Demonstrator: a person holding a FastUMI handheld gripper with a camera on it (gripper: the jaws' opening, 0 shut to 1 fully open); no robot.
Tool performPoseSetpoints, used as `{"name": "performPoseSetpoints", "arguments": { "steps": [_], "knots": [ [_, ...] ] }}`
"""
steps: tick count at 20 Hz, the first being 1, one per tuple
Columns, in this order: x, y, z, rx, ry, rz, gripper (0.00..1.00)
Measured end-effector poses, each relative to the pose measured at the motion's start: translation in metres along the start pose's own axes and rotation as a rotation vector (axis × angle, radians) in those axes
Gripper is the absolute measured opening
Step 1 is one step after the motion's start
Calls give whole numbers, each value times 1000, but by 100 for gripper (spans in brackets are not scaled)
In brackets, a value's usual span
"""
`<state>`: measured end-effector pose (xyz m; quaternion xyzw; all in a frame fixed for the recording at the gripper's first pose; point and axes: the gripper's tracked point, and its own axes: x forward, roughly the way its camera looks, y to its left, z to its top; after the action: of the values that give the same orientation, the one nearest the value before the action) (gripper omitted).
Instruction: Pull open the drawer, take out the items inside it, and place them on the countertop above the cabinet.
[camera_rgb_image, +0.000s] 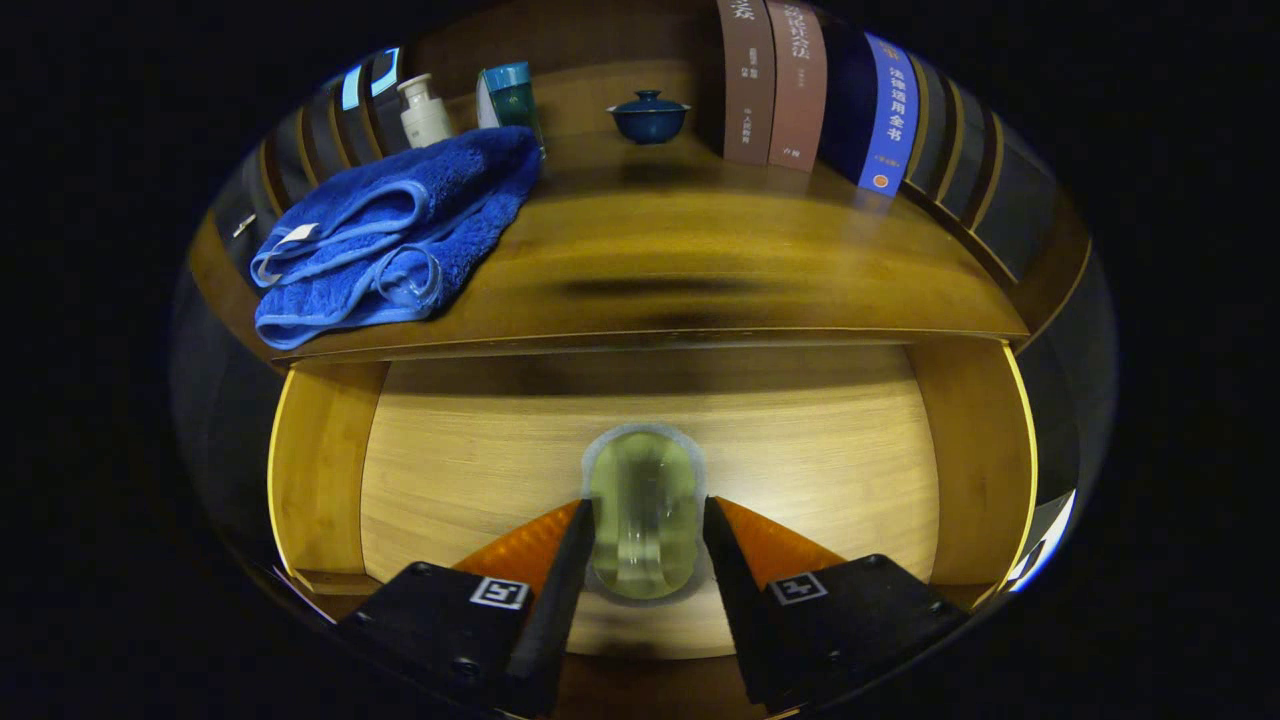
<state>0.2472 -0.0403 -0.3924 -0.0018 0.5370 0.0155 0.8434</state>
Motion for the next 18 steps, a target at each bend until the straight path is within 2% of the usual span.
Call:
{"name": "performPoseSetpoints", "arguments": {
  "steps": [2, 5, 8, 13, 18],
  "knots": [
    [6, -1, -4, -24, 26, -24, 57],
    [11, -2, -13, -51, 78, -45, 26],
    [16, -9, -14, -23, 88, -53, 11],
    [-12, -13, -9, 31, 13, -12, 11],
    [-70, -15, -4, 53, -113, 24, 11]
  ]
}}
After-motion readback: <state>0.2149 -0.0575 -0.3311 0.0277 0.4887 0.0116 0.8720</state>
